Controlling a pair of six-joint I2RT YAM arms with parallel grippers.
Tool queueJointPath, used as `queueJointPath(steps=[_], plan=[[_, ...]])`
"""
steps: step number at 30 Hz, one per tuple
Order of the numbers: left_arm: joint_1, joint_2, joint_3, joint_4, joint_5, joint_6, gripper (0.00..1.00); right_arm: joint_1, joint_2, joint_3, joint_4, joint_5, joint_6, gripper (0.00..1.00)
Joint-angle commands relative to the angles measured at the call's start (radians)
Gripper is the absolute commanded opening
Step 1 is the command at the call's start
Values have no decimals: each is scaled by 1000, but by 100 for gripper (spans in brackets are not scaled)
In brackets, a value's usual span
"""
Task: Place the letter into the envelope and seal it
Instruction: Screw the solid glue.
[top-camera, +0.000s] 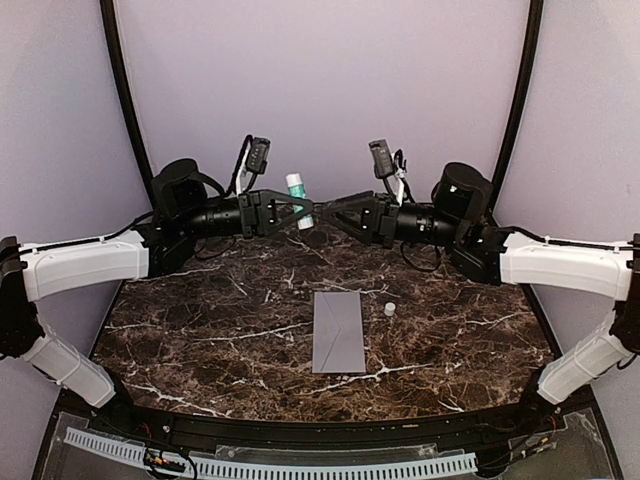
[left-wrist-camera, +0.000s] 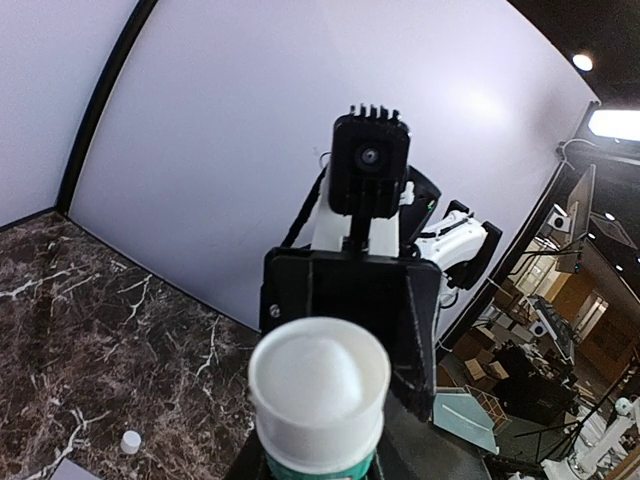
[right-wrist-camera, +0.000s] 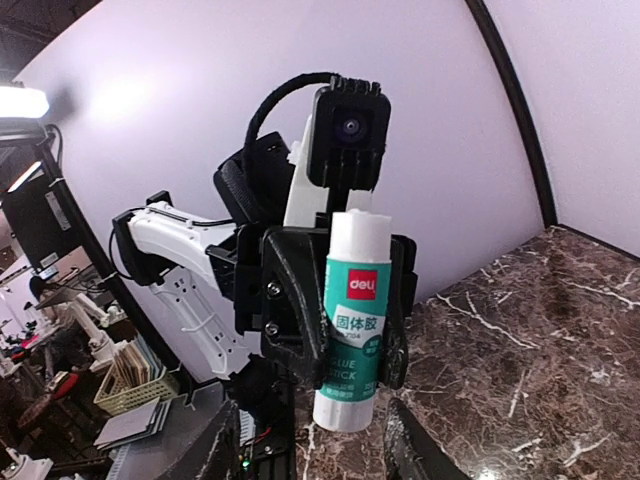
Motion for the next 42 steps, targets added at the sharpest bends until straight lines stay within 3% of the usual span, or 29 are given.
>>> queueJointPath(steps=[1,22,27,42], plan=[[3,-32,-15,202,135,-81,0,6,45,37,122,-205,48,43],[4,-9,-15,247,179,-108,0,59,156,131,171,-240,98,31],[4,-11,-18,224,173,-89,0,60,162,128,207,-237,124,23],[3,-34,-17,61,147,42,0,61,204,137,286,-209,210,16]])
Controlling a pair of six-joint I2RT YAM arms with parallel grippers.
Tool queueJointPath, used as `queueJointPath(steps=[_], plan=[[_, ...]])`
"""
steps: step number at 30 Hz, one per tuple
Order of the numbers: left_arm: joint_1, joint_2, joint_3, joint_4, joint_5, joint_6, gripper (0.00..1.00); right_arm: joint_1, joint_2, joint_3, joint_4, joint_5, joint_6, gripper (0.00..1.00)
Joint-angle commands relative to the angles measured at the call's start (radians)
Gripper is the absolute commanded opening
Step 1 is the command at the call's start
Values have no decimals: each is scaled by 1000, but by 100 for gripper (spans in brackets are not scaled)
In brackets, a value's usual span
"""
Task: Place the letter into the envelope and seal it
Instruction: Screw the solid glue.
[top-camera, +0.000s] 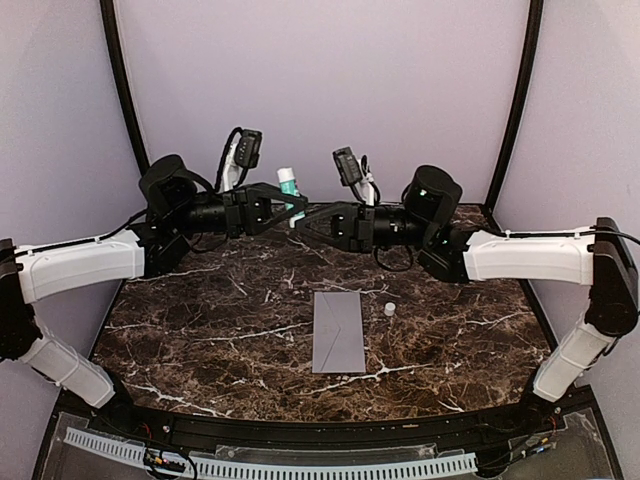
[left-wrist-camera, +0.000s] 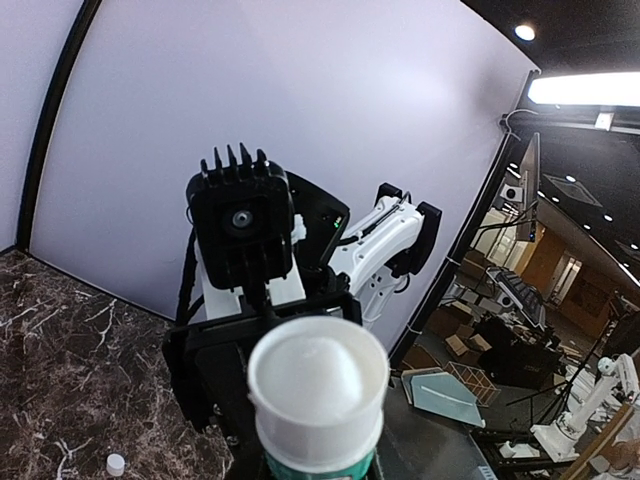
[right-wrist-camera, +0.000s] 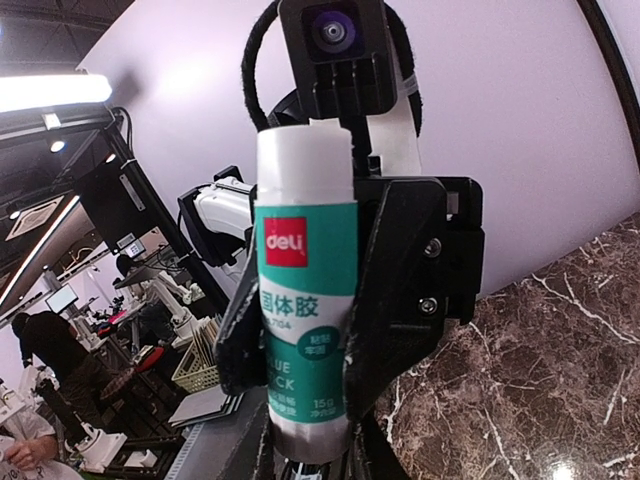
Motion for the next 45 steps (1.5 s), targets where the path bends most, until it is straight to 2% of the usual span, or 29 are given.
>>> queueJointPath(steps=[1,4,8,17,30,37,40,42,45], plan=[[-8,-16,-12,-69,-17,61,0,11,9,35,101,21,34,14],[-8,-20,-10,-91,-49,81,0,11,4,30,88,58,21,11],[-8,-20,9,-208,-131,150,0,11,-13,24,22,146,-27,8],[-33,-5,63,-439,-329,270,0,41,-36,111,-268,425,-200,3],[-51,34,78,-493,-479,222,0,172,106,410,-665,934,-371,2],[-57,47,69,-488,-519,171,0,227,199,562,-777,1070,-385,2],[-57,41,64,-487,-542,156,0,228,179,534,-756,1056,-382,13],[-51,30,61,-485,-555,144,0,227,143,493,-743,1038,-394,33],[-14,17,52,-461,-530,107,0,219,54,403,-719,1054,-397,53]])
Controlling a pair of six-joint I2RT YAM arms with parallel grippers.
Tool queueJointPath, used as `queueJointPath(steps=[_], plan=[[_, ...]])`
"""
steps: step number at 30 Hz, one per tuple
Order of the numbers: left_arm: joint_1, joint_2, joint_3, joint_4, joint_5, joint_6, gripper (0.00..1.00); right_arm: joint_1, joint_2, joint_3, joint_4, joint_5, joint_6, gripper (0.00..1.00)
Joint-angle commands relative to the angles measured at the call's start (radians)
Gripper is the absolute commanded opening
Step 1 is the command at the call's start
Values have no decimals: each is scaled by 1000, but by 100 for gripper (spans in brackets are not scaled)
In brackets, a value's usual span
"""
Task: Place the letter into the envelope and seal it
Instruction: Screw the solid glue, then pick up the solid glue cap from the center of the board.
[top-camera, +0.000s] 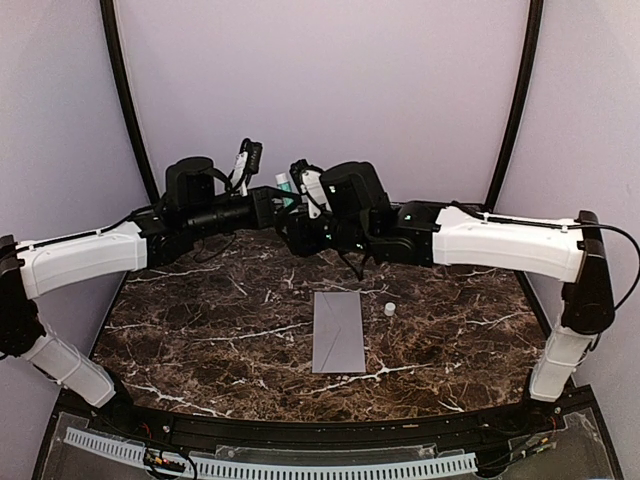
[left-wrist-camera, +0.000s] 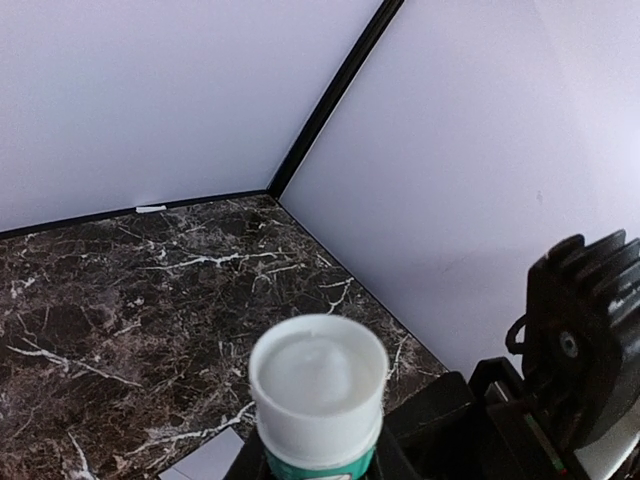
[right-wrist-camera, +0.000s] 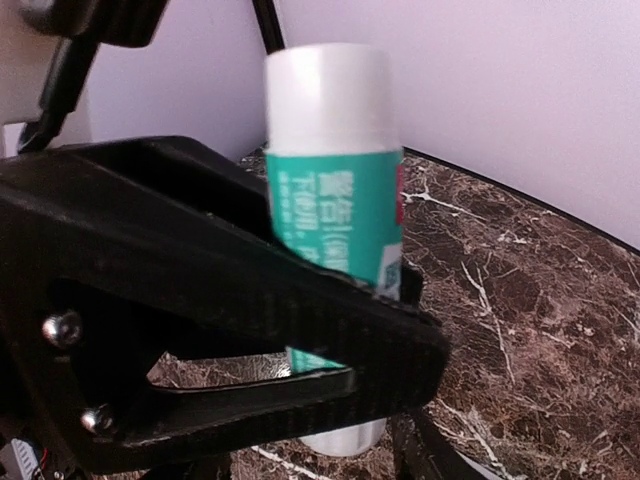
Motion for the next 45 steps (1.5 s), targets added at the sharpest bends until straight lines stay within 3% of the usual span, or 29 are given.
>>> queueJointPath(steps=[1,6,10,14,17,35,45], plan=[[11,-19,-28,-10,118,-60,0,15,-153,-90,188,-9,7,57],[116,-40,-47,-44,204,-20,0,-74,-304,-272,79,17,108,64],[206,-31,-54,-133,362,72,0,-169,-381,-375,-80,11,200,64],[225,-38,-46,-262,459,310,0,-231,-385,-425,-265,19,258,64],[225,-50,-68,-280,506,361,0,-265,-355,-466,-356,7,293,64],[167,-30,-66,-371,503,440,0,-289,0,-393,-415,-25,276,57],[153,-28,-65,-372,507,441,0,-295,92,-360,-396,-6,276,39]])
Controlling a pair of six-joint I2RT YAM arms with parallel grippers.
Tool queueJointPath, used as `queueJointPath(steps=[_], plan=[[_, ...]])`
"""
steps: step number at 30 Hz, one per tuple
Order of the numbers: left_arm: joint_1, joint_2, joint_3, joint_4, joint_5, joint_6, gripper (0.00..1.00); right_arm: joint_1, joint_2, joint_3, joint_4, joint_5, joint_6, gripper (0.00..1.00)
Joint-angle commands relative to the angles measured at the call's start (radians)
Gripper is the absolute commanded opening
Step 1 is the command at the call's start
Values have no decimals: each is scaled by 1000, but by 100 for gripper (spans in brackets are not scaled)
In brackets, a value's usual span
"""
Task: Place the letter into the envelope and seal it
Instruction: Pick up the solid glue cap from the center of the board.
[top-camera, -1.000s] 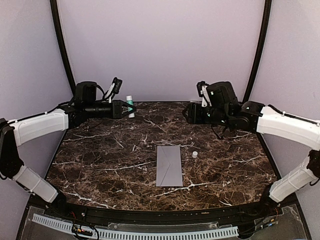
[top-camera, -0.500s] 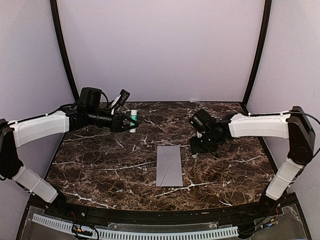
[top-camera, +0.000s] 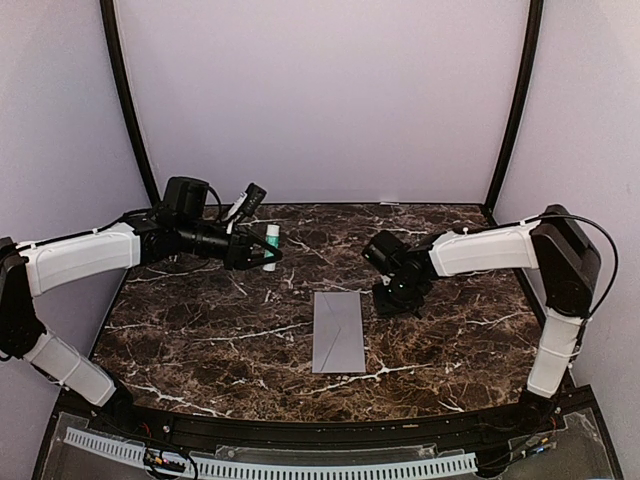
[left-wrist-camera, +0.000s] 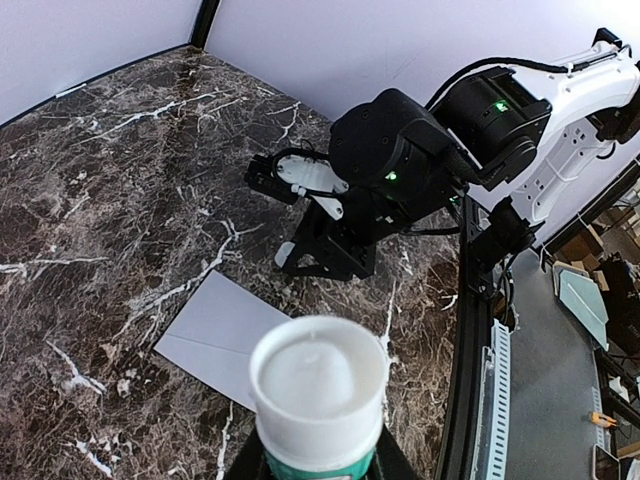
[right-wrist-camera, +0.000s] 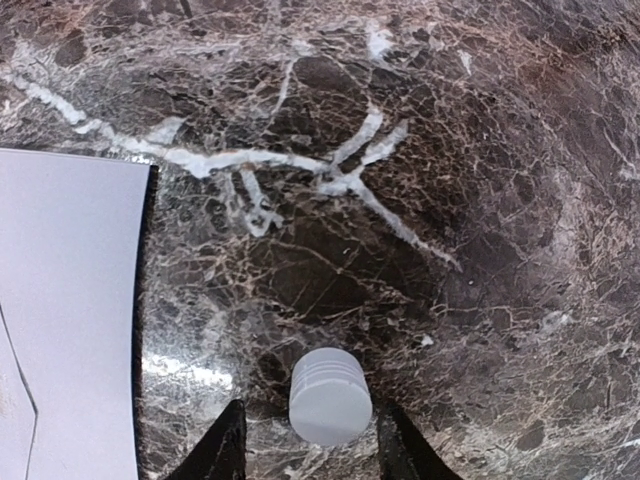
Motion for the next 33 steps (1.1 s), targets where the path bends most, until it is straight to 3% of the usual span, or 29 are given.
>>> queueJointPath(steps=[1,11,18,24,28,33], plan=[[-9,-18,2,-18,20,18,0,-13,33,33,13,21,-3,37],[-14,-16,2,-25,14,23,0,-18,55,42,15,44,7,32],[-16,-13,6,-32,6,27,0,-19,57,35,30,42,3,16],[-17,-3,8,-49,-29,34,0,-25,2,30,20,50,-16,10],[-21,12,17,-59,10,42,0,-69,-177,-26,71,-84,-134,9],[-108,41,42,-116,61,110,0,-90,-356,13,83,-435,-271,10]])
